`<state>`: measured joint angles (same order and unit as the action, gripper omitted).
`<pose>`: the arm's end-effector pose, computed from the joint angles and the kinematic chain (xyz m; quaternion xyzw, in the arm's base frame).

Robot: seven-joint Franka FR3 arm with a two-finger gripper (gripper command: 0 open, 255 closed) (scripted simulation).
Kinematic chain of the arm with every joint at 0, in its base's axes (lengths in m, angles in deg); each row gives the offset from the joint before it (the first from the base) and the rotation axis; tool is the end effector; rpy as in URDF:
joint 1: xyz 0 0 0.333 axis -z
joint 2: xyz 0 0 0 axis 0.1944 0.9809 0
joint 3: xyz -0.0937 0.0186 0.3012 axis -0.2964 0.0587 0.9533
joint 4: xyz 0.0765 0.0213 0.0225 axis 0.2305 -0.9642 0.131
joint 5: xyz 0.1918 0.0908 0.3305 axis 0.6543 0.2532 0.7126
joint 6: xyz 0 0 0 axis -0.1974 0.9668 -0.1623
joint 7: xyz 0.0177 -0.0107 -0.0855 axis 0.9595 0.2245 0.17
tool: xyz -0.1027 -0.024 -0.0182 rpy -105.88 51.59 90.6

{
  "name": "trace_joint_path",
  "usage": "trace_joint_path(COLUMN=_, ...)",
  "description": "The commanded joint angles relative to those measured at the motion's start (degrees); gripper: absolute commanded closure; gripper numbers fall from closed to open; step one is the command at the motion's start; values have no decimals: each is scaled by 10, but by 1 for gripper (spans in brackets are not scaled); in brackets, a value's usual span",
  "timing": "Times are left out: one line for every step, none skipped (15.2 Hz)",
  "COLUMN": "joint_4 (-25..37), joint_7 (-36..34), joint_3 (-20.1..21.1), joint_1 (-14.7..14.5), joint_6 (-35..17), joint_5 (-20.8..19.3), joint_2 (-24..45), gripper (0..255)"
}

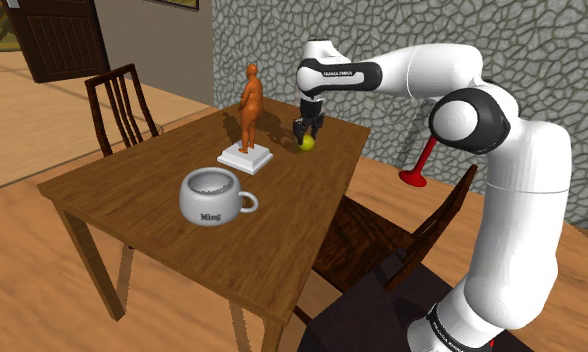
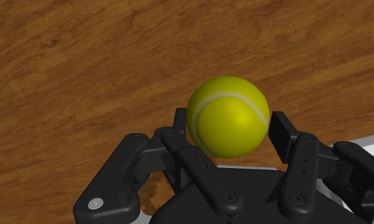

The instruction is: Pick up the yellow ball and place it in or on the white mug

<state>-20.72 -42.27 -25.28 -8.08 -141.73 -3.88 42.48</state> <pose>0.6864 -0.0422 0.4544 0.9981 0.0308 -0.0049 0.0528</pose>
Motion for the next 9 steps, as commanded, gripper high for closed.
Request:
trace_joint_path(joint_4=15, joint_7=2, joint_3=0, joint_1=0, joint_6=16, joint_5=0, joint_2=-1, gripper=255)
trace_joint_path(joint_4=22, joint_7=2, joint_3=0, joint_1=0, joint_6=23, joint_5=1, joint_2=-1, gripper=255)
trace_joint_path(joint_4=30, joint_7=3, joint_3=0, joint_1=0, joint_6=31, joint_5=1, joint_2=-1, gripper=255)
trace_joint_path(joint_4=37, joint_7=4, joint_3=0, joint_1=0, joint_6=38, joint_5=1, joint_2=-1, gripper=255)
trace_joint_path(joint_4=45, joint_7=5, joint_3=0, joint_1=-1, joint_6=46, joint_5=1, joint_2=-1, gripper=255)
trace_joint_path(joint_4=54, joint_7=5, joint_3=0, joint_1=-1, joint_6=54, joint_5=1, joint_2=-1, gripper=255)
trace_joint_path(joint_4=62, joint_7=6, joint_3=0, joint_1=-1, joint_6=62, joint_5=1, joint_2=0, gripper=255)
trace_joint_path(joint_4=71, joint_7=7, joint_3=0, joint_1=-1, joint_6=70, joint_5=2, joint_2=1, gripper=255)
trace_joint_path(joint_4=80, joint_7=8, joint_3=0, joint_1=-1, joint_6=78, joint_5=2, joint_2=1, gripper=255)
